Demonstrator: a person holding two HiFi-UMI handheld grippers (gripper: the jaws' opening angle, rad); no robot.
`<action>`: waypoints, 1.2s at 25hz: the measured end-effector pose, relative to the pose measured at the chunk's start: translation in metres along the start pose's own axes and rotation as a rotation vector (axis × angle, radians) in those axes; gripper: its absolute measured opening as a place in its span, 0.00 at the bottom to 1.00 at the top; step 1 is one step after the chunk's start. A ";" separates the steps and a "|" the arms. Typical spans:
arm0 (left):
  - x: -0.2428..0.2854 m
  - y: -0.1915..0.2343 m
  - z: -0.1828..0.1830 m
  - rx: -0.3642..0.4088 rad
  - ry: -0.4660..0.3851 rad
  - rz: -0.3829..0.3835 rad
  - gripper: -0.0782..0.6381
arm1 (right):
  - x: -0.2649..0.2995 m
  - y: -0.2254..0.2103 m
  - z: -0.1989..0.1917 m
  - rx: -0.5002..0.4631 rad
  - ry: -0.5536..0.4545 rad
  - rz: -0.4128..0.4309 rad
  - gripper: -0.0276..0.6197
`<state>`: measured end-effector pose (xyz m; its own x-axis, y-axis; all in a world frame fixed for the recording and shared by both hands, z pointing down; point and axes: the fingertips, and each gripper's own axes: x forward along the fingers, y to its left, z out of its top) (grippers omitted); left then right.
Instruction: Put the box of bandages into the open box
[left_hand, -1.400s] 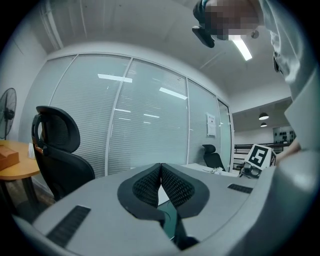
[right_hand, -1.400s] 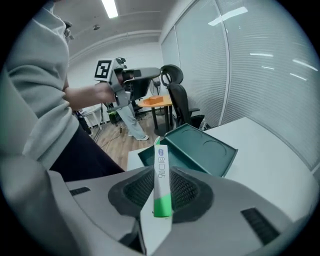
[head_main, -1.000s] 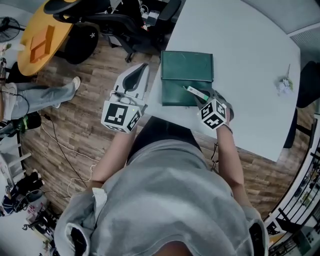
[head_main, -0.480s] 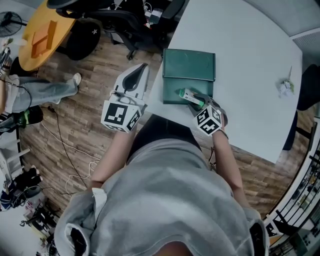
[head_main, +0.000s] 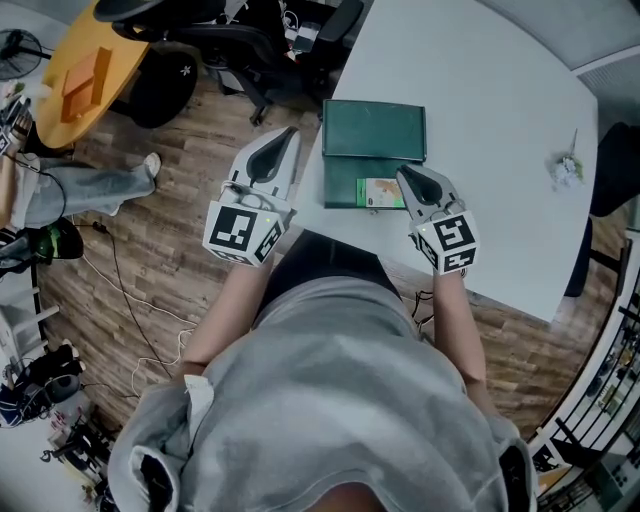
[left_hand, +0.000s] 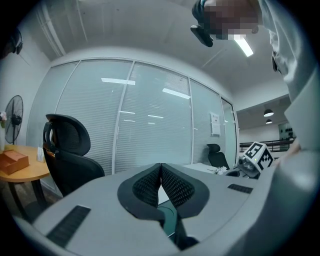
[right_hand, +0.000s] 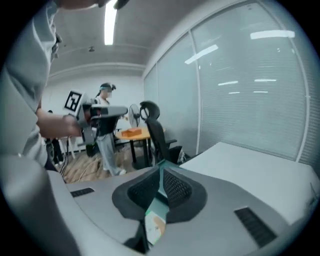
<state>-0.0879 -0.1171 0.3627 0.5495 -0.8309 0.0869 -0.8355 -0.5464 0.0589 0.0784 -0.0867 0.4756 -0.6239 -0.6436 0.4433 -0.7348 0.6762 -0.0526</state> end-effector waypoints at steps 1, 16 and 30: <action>0.000 0.000 0.003 0.000 -0.006 -0.003 0.14 | -0.007 -0.005 0.017 0.021 -0.058 -0.025 0.13; -0.005 -0.005 0.030 0.000 -0.066 0.004 0.14 | -0.098 -0.029 0.120 0.164 -0.483 -0.238 0.13; -0.003 -0.013 0.025 -0.009 -0.074 -0.040 0.14 | -0.105 -0.035 0.130 0.193 -0.528 -0.281 0.13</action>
<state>-0.0784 -0.1101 0.3368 0.5802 -0.8144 0.0106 -0.8129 -0.5782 0.0702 0.1351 -0.0893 0.3143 -0.4104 -0.9112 -0.0358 -0.8940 0.4098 -0.1812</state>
